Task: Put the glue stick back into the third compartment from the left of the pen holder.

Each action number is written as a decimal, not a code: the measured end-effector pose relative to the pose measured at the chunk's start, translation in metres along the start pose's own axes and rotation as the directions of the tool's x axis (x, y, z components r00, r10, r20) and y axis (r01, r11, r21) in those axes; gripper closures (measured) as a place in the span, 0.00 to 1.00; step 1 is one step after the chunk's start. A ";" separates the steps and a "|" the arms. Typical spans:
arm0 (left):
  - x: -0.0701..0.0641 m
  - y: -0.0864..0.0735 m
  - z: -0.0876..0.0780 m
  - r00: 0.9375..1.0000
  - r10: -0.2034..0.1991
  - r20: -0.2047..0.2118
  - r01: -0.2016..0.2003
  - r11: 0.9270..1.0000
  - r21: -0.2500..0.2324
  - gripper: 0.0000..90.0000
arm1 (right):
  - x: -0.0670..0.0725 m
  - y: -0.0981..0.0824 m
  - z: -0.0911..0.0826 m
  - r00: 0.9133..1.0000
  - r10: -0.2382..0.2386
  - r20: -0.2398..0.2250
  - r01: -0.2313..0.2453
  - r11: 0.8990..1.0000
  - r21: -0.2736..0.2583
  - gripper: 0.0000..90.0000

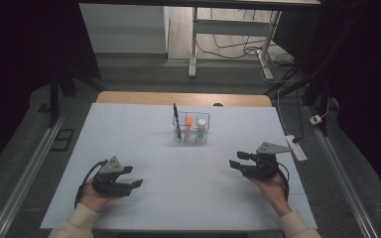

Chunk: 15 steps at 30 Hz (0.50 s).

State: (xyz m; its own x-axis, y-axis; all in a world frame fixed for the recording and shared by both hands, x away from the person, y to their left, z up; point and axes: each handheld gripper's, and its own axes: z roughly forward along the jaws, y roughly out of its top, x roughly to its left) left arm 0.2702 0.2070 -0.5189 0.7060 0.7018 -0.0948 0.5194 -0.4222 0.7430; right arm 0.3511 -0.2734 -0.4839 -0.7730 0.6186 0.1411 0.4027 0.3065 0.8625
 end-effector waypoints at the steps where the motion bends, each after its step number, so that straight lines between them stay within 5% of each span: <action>1: 0.000 0.000 0.000 1.000 -0.001 0.000 0.001 1.000 0.000 0.38 | 0.000 -0.001 -0.001 1.000 0.000 0.001 0.000 1.000 0.007 0.49; 15: 0.001 0.000 -0.001 1.000 -0.003 -0.002 0.003 1.000 -0.005 0.38 | 0.003 -0.019 -0.012 1.000 -0.012 0.003 0.012 0.999 0.033 0.48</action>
State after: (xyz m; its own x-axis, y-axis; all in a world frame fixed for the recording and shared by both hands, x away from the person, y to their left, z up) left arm 0.2703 0.2081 -0.5186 0.7031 0.7046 -0.0959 0.5194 -0.4168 0.7460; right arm 0.3351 -0.2863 -0.4941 -0.7765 0.6168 0.1292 0.4091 0.3374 0.8478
